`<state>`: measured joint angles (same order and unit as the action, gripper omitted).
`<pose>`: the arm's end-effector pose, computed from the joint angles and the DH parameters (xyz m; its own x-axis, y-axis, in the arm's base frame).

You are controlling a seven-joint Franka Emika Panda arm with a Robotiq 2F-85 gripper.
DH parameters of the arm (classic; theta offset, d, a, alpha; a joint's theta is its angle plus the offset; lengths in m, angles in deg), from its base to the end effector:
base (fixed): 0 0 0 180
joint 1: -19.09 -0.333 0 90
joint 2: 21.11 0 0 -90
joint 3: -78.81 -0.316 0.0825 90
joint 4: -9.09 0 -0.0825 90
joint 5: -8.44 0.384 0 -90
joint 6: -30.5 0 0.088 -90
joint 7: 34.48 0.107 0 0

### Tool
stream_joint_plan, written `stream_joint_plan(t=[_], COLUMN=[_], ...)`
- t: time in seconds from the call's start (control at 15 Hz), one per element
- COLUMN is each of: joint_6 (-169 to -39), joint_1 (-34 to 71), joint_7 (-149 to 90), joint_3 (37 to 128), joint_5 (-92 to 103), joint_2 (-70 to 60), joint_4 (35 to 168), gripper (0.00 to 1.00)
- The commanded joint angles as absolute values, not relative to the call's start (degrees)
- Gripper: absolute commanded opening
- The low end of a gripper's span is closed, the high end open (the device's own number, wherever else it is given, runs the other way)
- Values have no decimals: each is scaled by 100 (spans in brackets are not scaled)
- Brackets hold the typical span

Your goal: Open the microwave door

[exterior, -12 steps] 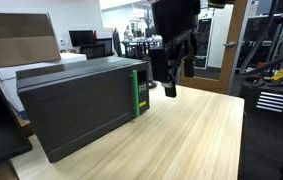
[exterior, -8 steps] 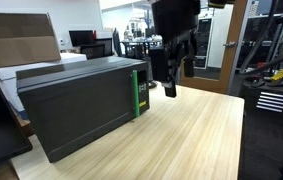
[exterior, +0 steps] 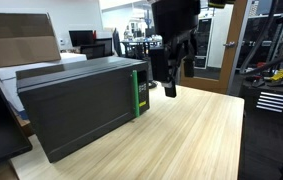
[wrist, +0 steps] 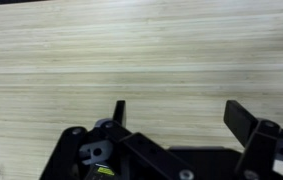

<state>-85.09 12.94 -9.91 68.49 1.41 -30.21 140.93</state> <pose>0.4558 0.1282 0.4020 0.9938 -0.0906 -0.0649 -0.0782 -0.9817 0.1735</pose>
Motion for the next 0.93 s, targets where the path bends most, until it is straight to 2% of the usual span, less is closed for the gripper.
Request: stream_joint_plan(t=[0.0,0.27,0.87], joint_6=[-8606,-9276,-11730], joint_1=[1299,1396,1847], joint_7=[-916,-745,-740], joint_3=[6853,6926,7433], joint_5=[93,-127,-1271], joint_2=[-3035,-2976,-2284], joint_4=[14135,14343,14636], gripper=[100,100,100])
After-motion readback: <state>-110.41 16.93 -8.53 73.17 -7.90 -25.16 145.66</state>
